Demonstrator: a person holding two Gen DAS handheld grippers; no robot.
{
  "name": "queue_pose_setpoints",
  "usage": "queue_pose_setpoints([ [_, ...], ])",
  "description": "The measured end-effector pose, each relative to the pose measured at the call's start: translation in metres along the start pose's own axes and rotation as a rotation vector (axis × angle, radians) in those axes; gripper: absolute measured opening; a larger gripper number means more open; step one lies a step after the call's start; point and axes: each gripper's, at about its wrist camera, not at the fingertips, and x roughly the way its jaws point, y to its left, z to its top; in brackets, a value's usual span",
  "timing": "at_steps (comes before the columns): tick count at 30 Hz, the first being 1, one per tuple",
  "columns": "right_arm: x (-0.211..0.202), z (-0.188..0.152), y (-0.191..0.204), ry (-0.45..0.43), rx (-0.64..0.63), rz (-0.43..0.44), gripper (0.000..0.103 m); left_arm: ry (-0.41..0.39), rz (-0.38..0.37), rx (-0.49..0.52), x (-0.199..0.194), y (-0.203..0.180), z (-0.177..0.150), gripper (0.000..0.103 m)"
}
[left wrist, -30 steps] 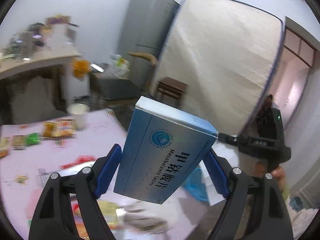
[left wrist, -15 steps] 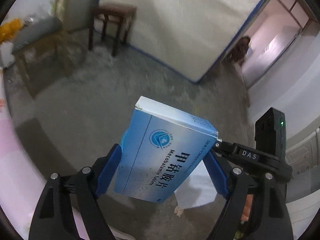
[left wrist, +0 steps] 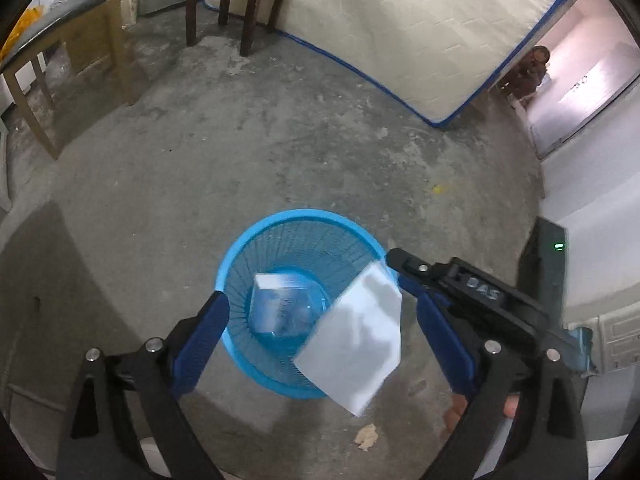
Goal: Collect trash
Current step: 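Carry the box and tissue to the wastebasket and open both tools, then grasp the yellow snack bag with the left tool while the right tool grasps the white cloth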
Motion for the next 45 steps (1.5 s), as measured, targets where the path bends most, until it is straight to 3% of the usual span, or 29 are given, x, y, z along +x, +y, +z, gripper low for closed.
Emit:
queue_pose_setpoints([
  [7,-0.036,-0.010,-0.003,-0.087,-0.028,0.028,0.059,-0.110,-0.062,0.018,-0.068,-0.008,-0.013,0.093],
  [11,-0.060,-0.015,0.012,-0.117,-0.076,0.057,0.059,-0.197,-0.097,0.021,-0.130,-0.006,-0.026,0.093],
  [15,-0.092,-0.039,0.043,-0.111,-0.178,0.103,0.064,-0.314,-0.079,0.046,-0.208,0.007,-0.057,0.093],
  [21,-0.128,-0.108,0.120,0.025,-0.399,0.217,0.069,-0.473,0.035,-0.011,-0.314,0.059,-0.138,0.093],
  [27,-0.117,-0.185,0.215,0.230,-0.634,0.319,0.072,-0.578,0.206,-0.105,-0.387,0.113,-0.246,0.093],
  [31,-0.091,-0.239,0.268,0.341,-0.770,0.346,0.073,-0.613,0.307,-0.193,-0.414,0.145,-0.304,0.093],
  [35,-0.047,-0.298,0.310,0.444,-0.893,0.293,0.072,-0.657,0.353,-0.249,-0.435,0.172,-0.338,0.093],
  [38,-0.022,-0.329,0.330,0.448,-0.985,0.211,0.069,-0.641,0.387,-0.261,-0.447,0.189,-0.340,0.086],
  [41,-0.011,-0.350,0.342,0.417,-1.068,0.154,0.068,-0.569,0.434,-0.237,-0.447,0.204,-0.328,0.077],
  [45,-0.003,-0.371,0.354,0.387,-1.167,0.114,0.064,-0.509,0.406,-0.263,-0.445,0.239,-0.310,0.068],
])
